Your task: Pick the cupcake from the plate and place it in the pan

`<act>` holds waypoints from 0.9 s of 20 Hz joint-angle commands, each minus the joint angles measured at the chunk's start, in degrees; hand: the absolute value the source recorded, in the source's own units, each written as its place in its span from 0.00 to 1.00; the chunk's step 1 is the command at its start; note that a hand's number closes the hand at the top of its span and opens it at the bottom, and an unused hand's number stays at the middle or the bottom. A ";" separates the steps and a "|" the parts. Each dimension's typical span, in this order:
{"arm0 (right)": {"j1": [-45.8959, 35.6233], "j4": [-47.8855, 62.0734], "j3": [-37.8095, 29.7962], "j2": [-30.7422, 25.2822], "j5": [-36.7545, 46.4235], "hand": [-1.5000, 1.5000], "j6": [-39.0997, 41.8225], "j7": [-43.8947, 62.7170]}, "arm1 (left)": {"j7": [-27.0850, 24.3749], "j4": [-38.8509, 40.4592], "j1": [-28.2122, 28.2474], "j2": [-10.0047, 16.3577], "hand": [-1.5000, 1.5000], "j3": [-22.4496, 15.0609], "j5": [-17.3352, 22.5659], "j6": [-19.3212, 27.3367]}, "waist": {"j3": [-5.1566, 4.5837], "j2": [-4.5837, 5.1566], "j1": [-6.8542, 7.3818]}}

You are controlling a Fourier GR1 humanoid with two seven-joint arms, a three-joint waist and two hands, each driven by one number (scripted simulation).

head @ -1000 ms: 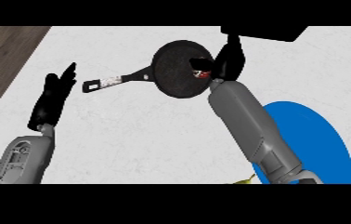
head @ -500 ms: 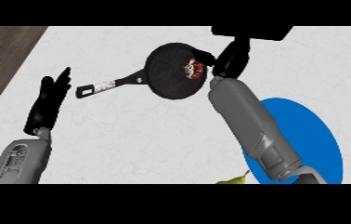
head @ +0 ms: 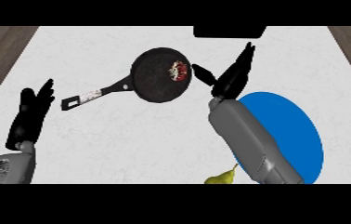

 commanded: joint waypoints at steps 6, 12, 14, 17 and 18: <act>23.62 -26.81 6.55 -1.29 7.58 0.00 -0.04 1.39 | -3.11 0.10 5.51 0.72 0.50 2.77 0.65 0.27 | -0.12 -0.81 -4.12; 41.21 -46.07 8.61 -3.08 16.44 0.00 6.42 4.82 | 0.78 -4.61 5.36 1.94 0.50 3.06 1.50 -0.96 | -0.13 -0.67 -3.76; 47.52 -54.10 9.43 -7.01 17.38 0.00 9.11 5.36 | 2.79 -6.71 5.18 0.92 0.50 2.24 1.21 -0.28 | -0.07 -0.50 -3.35; 57.40 -63.93 12.24 -8.63 21.86 0.00 11.13 5.68 | -1.12 -1.93 4.98 -0.01 0.50 2.09 0.50 -0.29 | -0.11 -0.09 -3.07; 61.65 -67.94 13.22 -9.07 22.98 0.00 10.72 5.93 | 1.47 -3.48 3.97 -0.23 0.50 2.27 0.26 1.09 | -0.09 -0.16 -3.24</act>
